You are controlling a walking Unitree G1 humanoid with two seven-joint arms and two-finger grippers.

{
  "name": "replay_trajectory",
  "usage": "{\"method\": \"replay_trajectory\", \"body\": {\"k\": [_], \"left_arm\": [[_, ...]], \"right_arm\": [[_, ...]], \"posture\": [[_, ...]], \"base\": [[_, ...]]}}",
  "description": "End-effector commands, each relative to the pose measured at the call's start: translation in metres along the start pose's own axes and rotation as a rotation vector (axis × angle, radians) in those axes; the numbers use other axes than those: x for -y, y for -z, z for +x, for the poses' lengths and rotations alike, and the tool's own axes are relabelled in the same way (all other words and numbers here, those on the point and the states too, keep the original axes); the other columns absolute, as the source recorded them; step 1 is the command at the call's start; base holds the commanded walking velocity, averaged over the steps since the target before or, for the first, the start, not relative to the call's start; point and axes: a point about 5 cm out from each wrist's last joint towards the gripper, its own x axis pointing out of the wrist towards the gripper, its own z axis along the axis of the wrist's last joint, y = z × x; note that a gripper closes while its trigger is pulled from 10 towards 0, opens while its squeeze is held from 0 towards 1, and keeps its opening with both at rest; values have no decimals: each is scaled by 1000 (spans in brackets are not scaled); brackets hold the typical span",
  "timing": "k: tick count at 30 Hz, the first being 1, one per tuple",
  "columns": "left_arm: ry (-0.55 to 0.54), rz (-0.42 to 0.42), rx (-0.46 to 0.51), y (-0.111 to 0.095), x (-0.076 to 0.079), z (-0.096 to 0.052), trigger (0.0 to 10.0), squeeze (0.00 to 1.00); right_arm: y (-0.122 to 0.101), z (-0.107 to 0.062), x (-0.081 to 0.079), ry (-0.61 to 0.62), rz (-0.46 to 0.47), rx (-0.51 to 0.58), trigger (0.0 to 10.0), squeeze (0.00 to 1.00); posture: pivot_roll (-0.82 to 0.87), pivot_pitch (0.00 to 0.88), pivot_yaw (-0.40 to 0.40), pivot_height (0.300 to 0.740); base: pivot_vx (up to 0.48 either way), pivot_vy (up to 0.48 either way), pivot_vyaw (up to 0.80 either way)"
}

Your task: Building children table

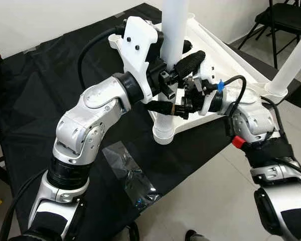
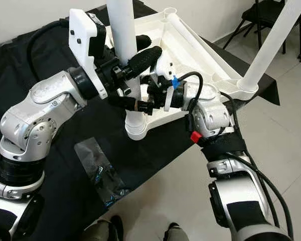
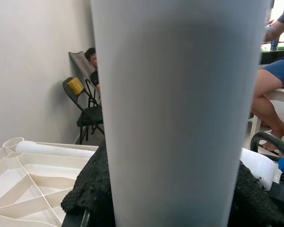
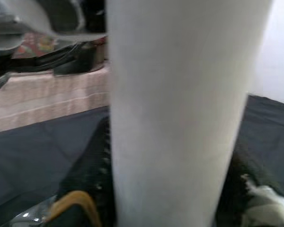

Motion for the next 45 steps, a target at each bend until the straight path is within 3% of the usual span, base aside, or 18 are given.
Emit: {"method": "replay_trajectory", "body": {"k": [1, 3, 10, 11, 13, 14, 19, 21, 24, 25, 28, 30, 31, 34, 37, 43, 44, 45], "left_arm": [[46, -24, -55, 10, 8, 0, 0, 0], [56, -25, -49, 7, 11, 2, 0, 0], [73, -2, -49, 0, 18, 4, 0, 0], [78, 8, -48, -2, 20, 5, 824, 0], [81, 14, -47, -3, 21, 5, 824, 0], [82, 11, -42, -7, 23, 7, 10000, 1000], [51, 17, -18, -16, 25, 11, 10000, 1000], [36, 16, -12, -22, 16, 6, 10000, 1000], [5, 9, -31, -19, -7, -19, 10000, 1000], [5, 9, -31, -19, -7, -19, 10000, 1000], [3, -10, -63, -17, -24, -46, 10000, 1000], [3, -13, -69, -17, -26, -50, 10000, 1000], [-22, -20, -96, -6, -27, -59, 10000, 1000], [-45, -40, -129, 12, -21, -61, 10000, 1000], [-138, -78, -215, 51, -14, -73, 10000, 1000], [-260, -87, -284, 65, -24, -94, 10000, 1000], [-305, -94, -320, 73, -24, -104, 10000, 247], [-330, -98, -344, 77, -23, -111, 10000, 247]], "right_arm": [[3, -4, 4, 9, -10, -32, 0, 0], [9, 3, -2, -58, 1, -32, 0, 0], [11, 6, -1, -74, -8, -33, 0, 0], [10, 6, 0, -61, -14, -27, 0, 0], [9, 6, 1, -52, -17, -22, 0, 0], [9, 6, 2, -30, -14, -5, 0, 0], [13, 4, 1, 26, -1, 16, 0, 0], [18, 1, 1, 73, 21, 27, 0, 0], [23, -7, 4, 155, 44, 26, 0, 0], [23, -7, 4, 155, 44, 26, 0, 0], [27, -12, 7, 223, 62, 14, 0, 0], [27, -12, 8, 232, 66, 12, 0, 0], [29, -13, 8, 263, 83, 15, 0, 0], [31, -13, 9, 295, 100, 20, 0, 0], [37, -12, 9, 364, 131, 3, 0, 0], [41, -10, 8, 380, 160, -14, 0, 0], [42, -9, 10, 401, 182, -25, 0, 0], [42, -8, 11, 416, 196, -32, 0, 0]], "posture": [[60, 266, 83, 740], [68, 263, 87, 740], [66, 261, 87, 740], [61, 260, 86, 740], [61, 260, 86, 740], [60, 260, 86, 740], [57, 260, 90, 740], [54, 258, 91, 740], [47, 258, 90, 740], [47, 258, 90, 740], [44, 261, 89, 740], [44, 261, 89, 740], [44, 266, 87, 740], [44, 270, 87, 740], [50, 278, 85, 740], [50, 283, 83, 740], [52, 291, 80, 740], [52, 291, 80, 740]], "base": [[0, 0, 0], [0, 0, 0], [0, 0, 0], [0, 0, 0], [0, 0, 0], [0, 0, 0], [0, 0, 0], [0, 0, 0], [0, 0, 0], [0, 0, 0], [0, 0, 0], [0, 0, 0], [0, 0, 0], [0, 0, 0], [0, 0, 0], [0, 0, 0], [0, 0, 0], [0, 0, 0]]}}
